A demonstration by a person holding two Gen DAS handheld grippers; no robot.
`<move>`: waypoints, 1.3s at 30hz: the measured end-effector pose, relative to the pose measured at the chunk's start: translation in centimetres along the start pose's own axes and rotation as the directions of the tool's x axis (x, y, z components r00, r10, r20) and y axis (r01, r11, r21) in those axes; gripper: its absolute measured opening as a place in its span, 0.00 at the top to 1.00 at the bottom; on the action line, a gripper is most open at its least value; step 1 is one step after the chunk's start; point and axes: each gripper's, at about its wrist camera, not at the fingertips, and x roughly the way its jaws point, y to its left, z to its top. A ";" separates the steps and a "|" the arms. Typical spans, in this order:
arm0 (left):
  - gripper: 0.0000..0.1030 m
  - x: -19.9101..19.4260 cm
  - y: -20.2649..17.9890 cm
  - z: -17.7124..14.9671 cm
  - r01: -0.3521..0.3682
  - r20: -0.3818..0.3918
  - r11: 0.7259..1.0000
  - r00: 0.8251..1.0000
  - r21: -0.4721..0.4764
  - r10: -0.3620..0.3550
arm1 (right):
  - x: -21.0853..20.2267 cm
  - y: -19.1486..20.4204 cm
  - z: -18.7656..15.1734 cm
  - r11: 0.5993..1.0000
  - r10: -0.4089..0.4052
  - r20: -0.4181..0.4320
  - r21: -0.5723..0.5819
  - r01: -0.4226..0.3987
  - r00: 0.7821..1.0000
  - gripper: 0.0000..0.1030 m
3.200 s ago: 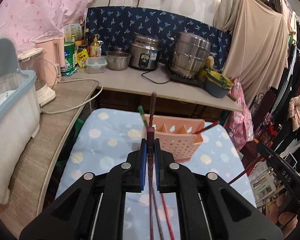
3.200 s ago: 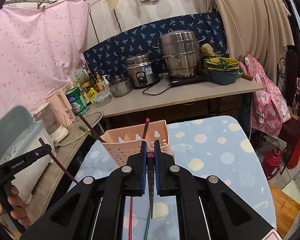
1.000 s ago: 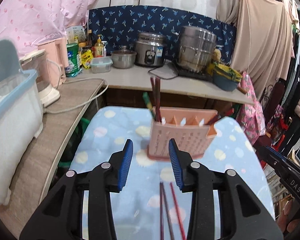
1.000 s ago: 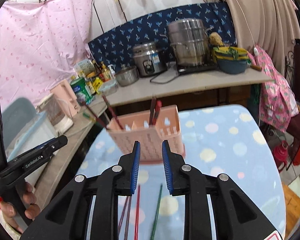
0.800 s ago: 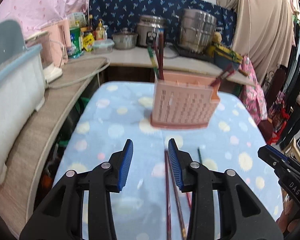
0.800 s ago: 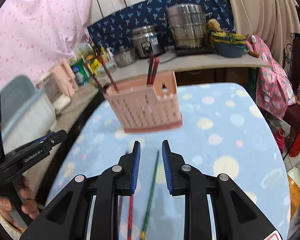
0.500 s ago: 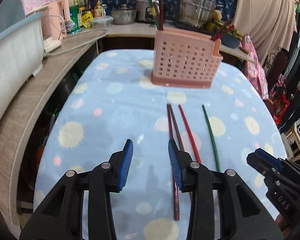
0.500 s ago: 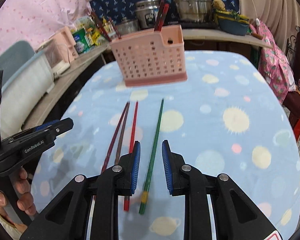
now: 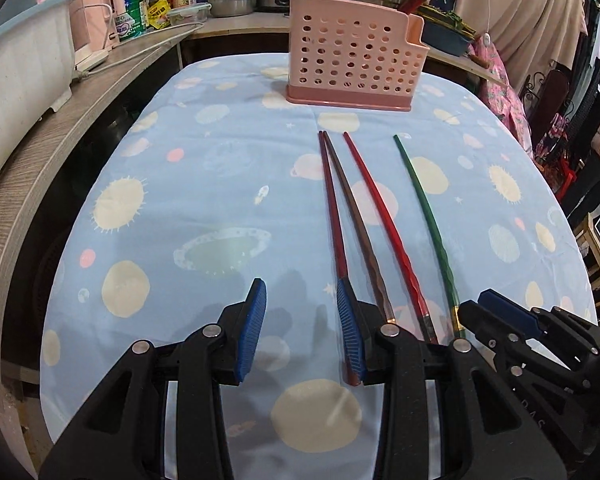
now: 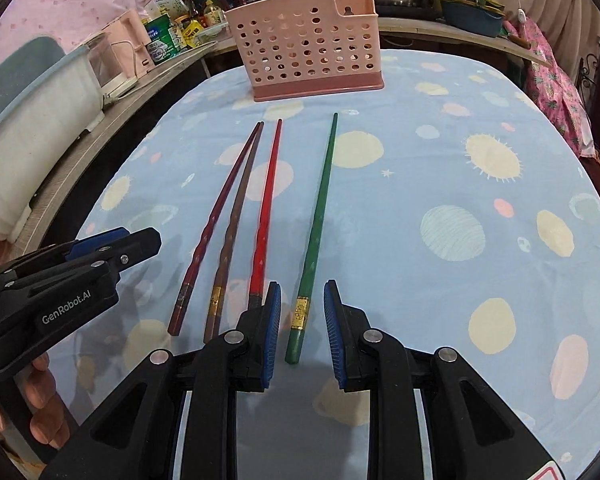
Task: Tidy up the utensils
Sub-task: 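Move the left tool to a dark red chopstick while the right tool approaches the green chopstick, then close the left tool on the dark red chopstick while the right tool grasps the green chopstick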
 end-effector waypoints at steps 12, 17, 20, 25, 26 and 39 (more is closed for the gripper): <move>0.66 0.9 -0.6 -1.8 0.028 -0.049 1.000 0.998 0.008 -0.028 | 0.5 0.2 -1.0 1.000 -0.001 -0.022 0.000 0.001 1.000 0.82; 0.66 1.2 -1.3 -2.1 0.032 -0.057 0.999 0.998 0.025 -0.030 | 0.8 0.3 -1.2 1.000 -0.001 -0.034 -0.002 0.001 0.999 0.87; 0.66 1.6 -1.4 -2.2 0.029 -0.071 0.999 0.997 0.027 -0.027 | 1.0 0.2 -1.3 1.000 -0.002 -0.036 0.003 0.002 0.999 0.89; 0.66 1.9 -1.7 -2.4 0.028 -0.073 0.999 0.997 0.038 -0.025 | 1.0 0.1 -1.3 1.000 -0.001 -0.037 0.006 0.002 0.999 0.91; 0.66 2.0 -1.7 -2.4 0.024 -0.074 0.999 0.997 0.040 -0.021 | 1.0 0.1 -1.3 1.000 0.000 -0.037 0.006 0.000 0.999 0.91; 0.71 2.0 -1.3 -2.6 0.029 -0.054 0.999 0.998 0.043 -0.027 | 1.0 -0.2 -1.4 1.000 0.002 -0.035 0.006 -0.001 0.999 0.91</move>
